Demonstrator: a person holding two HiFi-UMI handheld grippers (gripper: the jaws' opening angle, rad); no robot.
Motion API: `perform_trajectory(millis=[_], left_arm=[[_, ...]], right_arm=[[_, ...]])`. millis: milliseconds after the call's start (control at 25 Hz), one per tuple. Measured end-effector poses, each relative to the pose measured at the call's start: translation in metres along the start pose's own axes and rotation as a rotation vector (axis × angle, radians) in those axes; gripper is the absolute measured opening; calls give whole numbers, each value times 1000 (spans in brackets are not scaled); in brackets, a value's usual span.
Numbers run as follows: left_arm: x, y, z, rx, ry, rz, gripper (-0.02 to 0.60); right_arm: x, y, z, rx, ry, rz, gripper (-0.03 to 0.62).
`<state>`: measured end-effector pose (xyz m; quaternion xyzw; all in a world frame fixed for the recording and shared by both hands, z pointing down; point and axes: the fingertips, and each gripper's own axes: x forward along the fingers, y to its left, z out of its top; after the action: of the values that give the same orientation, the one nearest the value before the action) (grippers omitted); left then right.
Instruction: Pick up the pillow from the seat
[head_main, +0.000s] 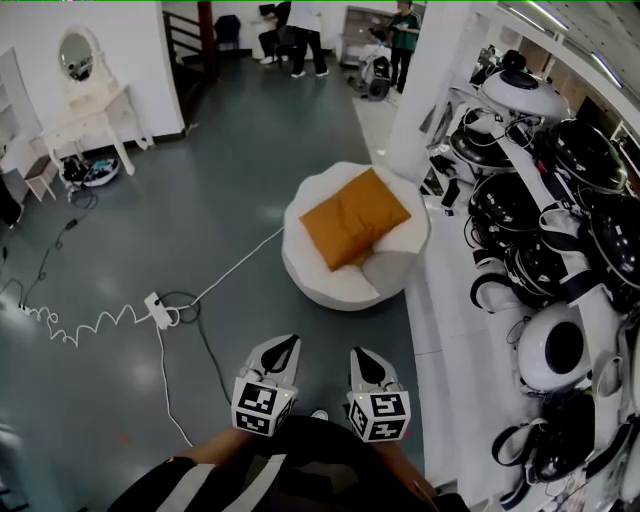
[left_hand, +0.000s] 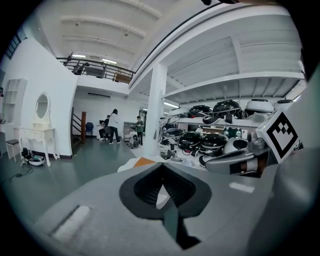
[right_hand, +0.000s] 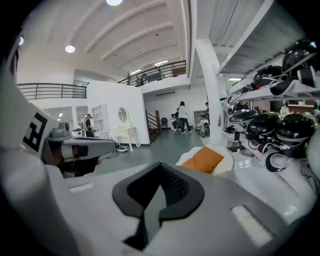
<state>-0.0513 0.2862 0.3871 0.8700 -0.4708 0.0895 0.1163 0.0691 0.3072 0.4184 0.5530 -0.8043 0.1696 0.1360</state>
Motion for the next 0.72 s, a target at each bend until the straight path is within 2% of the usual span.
perform_trajectory(millis=[280,600,720], left_arm=[[10,39,2,14,1,-16,0],[24,101,29,-1,-14,-36,0],[24,133,29,7,-21,-37,0]], right_arm=[[33,16,15,10,3,-9,3],[83,40,49,7,-10,-46,3],[104,57,60,0,-21,-59,3]])
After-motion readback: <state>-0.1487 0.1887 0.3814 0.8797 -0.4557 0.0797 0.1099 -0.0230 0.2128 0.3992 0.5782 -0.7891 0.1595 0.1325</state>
